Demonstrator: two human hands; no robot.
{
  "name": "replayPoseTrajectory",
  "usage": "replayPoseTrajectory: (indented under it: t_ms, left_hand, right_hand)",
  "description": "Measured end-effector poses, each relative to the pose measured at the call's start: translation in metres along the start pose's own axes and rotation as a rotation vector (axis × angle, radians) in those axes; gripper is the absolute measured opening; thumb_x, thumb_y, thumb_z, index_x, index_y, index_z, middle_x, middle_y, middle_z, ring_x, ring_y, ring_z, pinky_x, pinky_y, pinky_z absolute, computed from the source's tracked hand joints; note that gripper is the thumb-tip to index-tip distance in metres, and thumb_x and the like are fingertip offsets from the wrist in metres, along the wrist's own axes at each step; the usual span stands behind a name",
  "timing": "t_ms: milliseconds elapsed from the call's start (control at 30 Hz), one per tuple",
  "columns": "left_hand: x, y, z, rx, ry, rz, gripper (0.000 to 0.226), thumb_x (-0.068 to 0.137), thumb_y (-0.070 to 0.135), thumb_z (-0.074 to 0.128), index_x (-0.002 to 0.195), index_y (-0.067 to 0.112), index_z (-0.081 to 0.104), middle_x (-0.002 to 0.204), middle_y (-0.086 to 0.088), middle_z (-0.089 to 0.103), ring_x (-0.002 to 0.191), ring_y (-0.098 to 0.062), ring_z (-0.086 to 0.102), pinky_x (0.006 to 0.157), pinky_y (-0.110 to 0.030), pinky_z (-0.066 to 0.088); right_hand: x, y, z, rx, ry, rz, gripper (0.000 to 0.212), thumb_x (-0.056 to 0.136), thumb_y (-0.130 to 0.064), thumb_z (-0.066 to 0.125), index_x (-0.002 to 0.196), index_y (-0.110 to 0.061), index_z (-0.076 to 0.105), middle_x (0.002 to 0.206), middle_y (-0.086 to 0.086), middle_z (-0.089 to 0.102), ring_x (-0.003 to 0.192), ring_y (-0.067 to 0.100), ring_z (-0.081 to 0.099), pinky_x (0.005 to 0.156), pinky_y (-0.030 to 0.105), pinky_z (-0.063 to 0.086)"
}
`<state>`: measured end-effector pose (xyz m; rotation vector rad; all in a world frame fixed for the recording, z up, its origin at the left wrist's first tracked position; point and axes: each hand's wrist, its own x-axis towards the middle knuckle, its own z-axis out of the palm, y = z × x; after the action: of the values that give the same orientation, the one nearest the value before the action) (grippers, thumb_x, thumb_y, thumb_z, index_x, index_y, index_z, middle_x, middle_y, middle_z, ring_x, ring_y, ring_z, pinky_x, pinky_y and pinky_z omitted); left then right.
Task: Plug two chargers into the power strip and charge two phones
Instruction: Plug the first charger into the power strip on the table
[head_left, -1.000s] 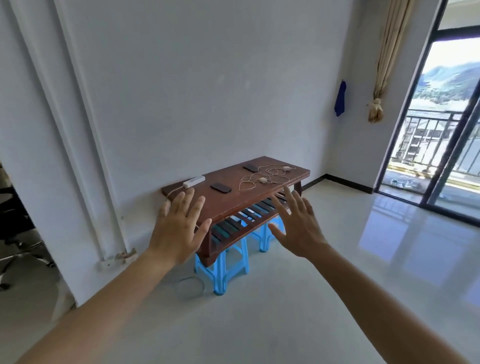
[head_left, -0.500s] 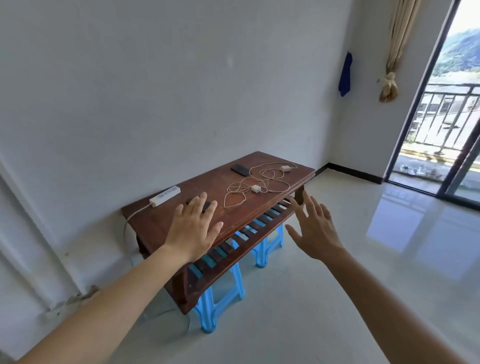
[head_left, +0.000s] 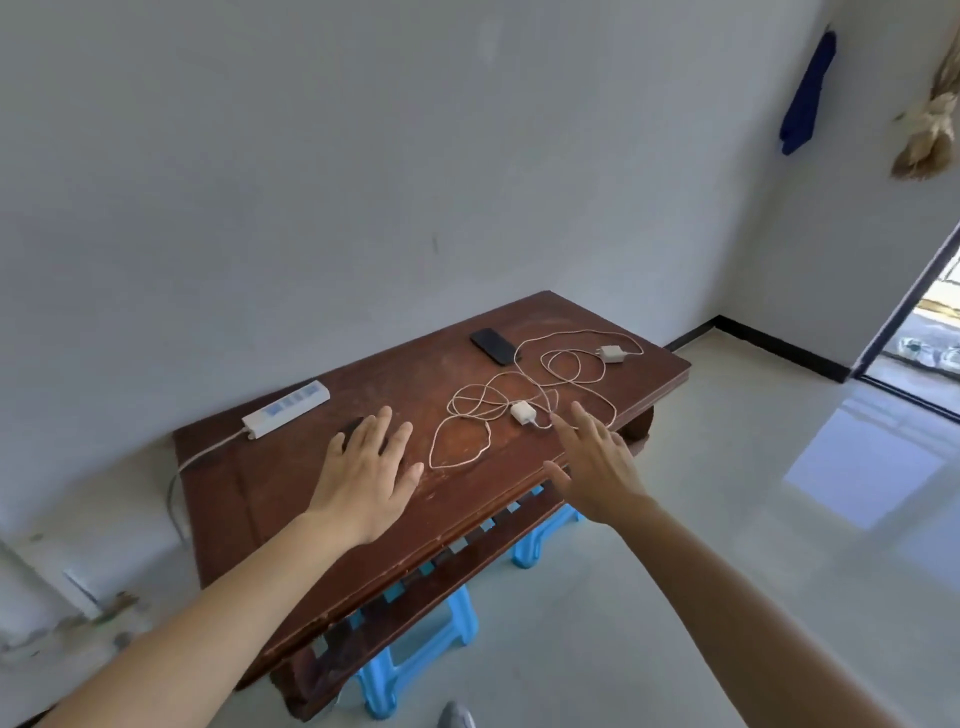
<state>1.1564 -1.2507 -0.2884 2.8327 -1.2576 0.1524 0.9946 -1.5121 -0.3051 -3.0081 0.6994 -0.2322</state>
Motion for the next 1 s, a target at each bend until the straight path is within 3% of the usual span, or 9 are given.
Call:
replayPoseTrajectory:
  t_ms: [267, 433, 533, 700, 833, 1000]
  left_hand:
    - [0.131, -0.003, 0.110, -0.116, -0.224, -0.071, 0.066, 0.102, 0.056, 0.023, 0.158, 0.021, 0.017, 0.169, -0.011, 0.005, 0.155, -0.027, 0.010, 0.121, -0.053, 0.020]
    - [0.205, 0.009, 0.152, -0.148, -0.331, -0.079, 0.066, 0.103, 0.051, 0.030, 0.159, 0.020, 0.014, 0.169, -0.011, 0.003, 0.155, -0.029, 0.008, 0.122, -0.051, 0.019]
    - [0.233, 0.025, 0.173, -0.181, -0.396, -0.081, 0.067, 0.103, 0.050, 0.032, 0.159, 0.020, 0.012, 0.169, -0.011, 0.001, 0.155, -0.029, 0.006, 0.122, -0.050, 0.019]
    - [0.265, 0.055, 0.213, -0.267, -0.363, -0.259, 0.070, 0.101, 0.049, 0.039, 0.159, 0.022, 0.009, 0.169, -0.012, -0.003, 0.155, -0.030, 0.006, 0.123, -0.048, 0.019]
    - [0.276, 0.067, 0.235, -0.195, -0.499, -0.342, 0.068, 0.098, 0.062, 0.028, 0.159, 0.033, 0.013, 0.170, -0.005, 0.006, 0.155, -0.029, 0.006, 0.122, -0.055, 0.014]
    - [0.284, 0.079, 0.240, -0.190, -0.519, -0.454, 0.058, 0.100, 0.052, 0.037, 0.154, 0.032, 0.033, 0.167, -0.003, 0.022, 0.154, -0.028, 0.016, 0.121, -0.055, 0.020]
  right_hand:
    - [0.125, 0.046, 0.086, 0.034, -0.313, -0.002, 0.074, 0.097, -0.044, 0.053, 0.159, -0.020, 0.020, 0.165, 0.013, 0.021, 0.149, 0.034, 0.028, 0.114, 0.048, 0.037]
    - [0.188, 0.070, 0.115, 0.289, -0.425, 0.128, 0.073, 0.093, -0.040, 0.058, 0.156, -0.022, 0.026, 0.149, 0.010, 0.045, 0.130, 0.031, 0.051, 0.102, 0.043, 0.047]
    - [0.213, 0.078, 0.139, 0.358, -0.475, 0.114, 0.072, 0.093, -0.038, 0.055, 0.157, -0.022, 0.026, 0.145, 0.009, 0.046, 0.126, 0.030, 0.054, 0.099, 0.041, 0.049]
    - [0.262, 0.087, 0.186, 0.294, -0.411, -0.016, 0.068, 0.091, -0.044, 0.059, 0.152, -0.028, 0.034, 0.136, 0.009, 0.047, 0.122, 0.029, 0.052, 0.091, 0.040, 0.053]
    - [0.287, 0.101, 0.215, 0.233, -0.452, -0.094, 0.078, 0.086, -0.064, 0.058, 0.152, -0.029, 0.035, 0.128, 0.007, 0.050, 0.117, 0.026, 0.054, 0.084, 0.038, 0.056]
    - [0.304, 0.112, 0.235, 0.389, -0.446, -0.166, 0.059, 0.092, -0.044, 0.064, 0.146, -0.026, 0.048, 0.118, 0.009, 0.055, 0.098, 0.026, 0.065, 0.066, 0.035, 0.061]
